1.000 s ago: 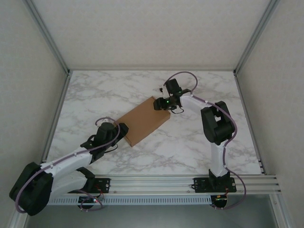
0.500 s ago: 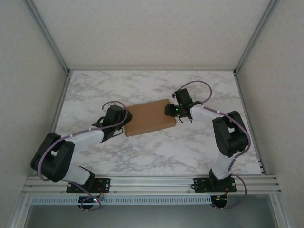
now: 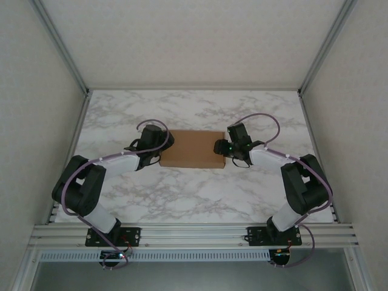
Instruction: Fold the paper box
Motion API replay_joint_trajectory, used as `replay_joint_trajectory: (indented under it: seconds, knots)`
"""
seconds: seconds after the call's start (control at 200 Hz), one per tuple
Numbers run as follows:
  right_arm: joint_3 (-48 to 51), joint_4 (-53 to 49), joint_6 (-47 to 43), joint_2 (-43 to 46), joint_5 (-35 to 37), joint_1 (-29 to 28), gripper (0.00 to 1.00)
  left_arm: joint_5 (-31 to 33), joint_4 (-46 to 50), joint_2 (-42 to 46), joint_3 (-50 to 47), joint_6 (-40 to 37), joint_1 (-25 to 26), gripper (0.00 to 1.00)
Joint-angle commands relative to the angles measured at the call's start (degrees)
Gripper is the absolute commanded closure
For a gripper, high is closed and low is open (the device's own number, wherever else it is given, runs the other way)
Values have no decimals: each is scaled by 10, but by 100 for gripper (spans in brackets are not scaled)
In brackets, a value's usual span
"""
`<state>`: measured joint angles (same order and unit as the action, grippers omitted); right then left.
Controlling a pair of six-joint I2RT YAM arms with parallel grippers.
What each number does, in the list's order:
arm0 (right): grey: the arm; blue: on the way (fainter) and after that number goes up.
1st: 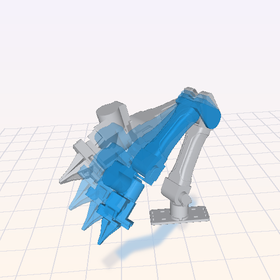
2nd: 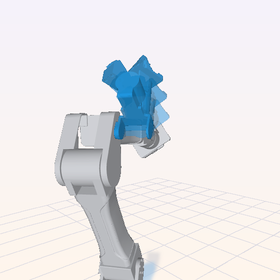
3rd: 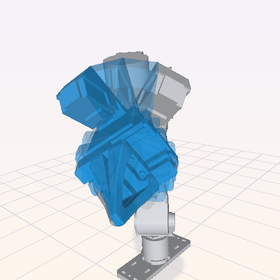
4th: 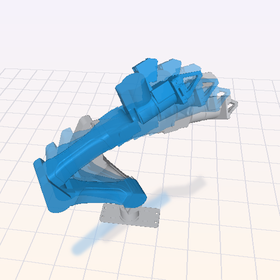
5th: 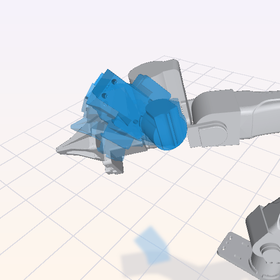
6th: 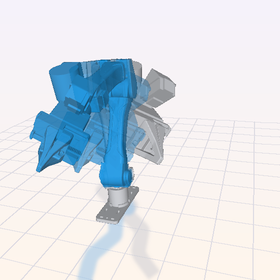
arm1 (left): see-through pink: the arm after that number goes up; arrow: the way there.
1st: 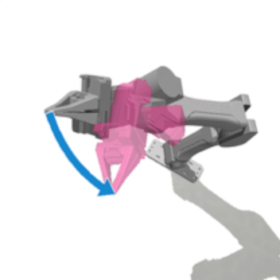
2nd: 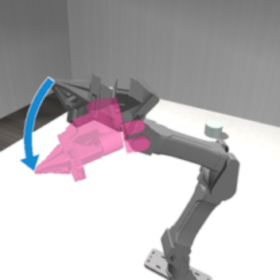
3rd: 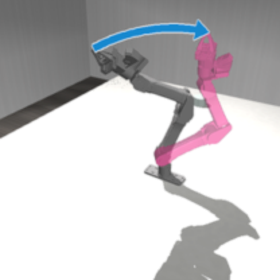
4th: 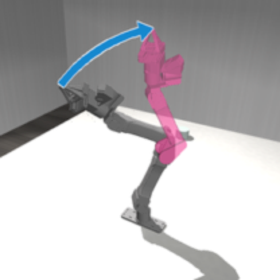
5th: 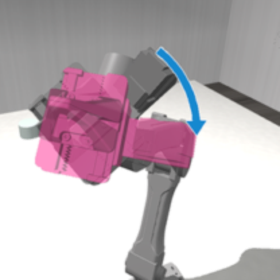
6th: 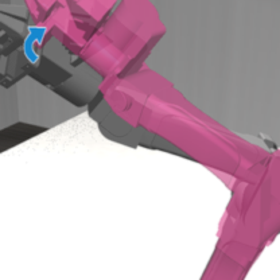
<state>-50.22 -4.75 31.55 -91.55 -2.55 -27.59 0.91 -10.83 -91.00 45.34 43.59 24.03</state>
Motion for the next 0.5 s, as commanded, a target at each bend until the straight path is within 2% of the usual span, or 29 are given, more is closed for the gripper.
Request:
replay_joint_trajectory:
  seconds: [0.0, 0.115, 0.145, 0.17, 0.215, 0.26, 0.371, 0.431, 0.496]
  knots:
    - [-8, -26, 0, 39, 41, -3, 36, 40, 15, 56, 0, -33, -11, 22]
    - [-23, -53, -17, 66, 69, -2, 24, 70, 39, 95, 4, -58, -17, 9]
    - [-29, -64, -25, 75, 77, -1, 20, 70, 44, 110, 4, -66, -19, 1]
    - [-34, -71, -35, 85, 83, -1, 16, 73, 50, 121, 6, -72, -20, 0]
    - [-37, -79, -54, 107, 89, 0, 2, 95, 67, 149, 9, -86, -21, 0]
    - [-32, -77, -70, 138, 96, 0, 1, 144, 56, 196, -2, -111, -19, 0]
    - [-10, -43, -130, 230, 86, 0, 1, 210, -45, 325, -73, -194, -28, 0]
    - [-6, -37, -147, 270, 128, -1, 1, 245, -94, 362, -93, -230, -38, 0]
    - [6, -20, -175, 304, 190, -1, 1, 328, -147, 381, -117, -263, -40, 0]
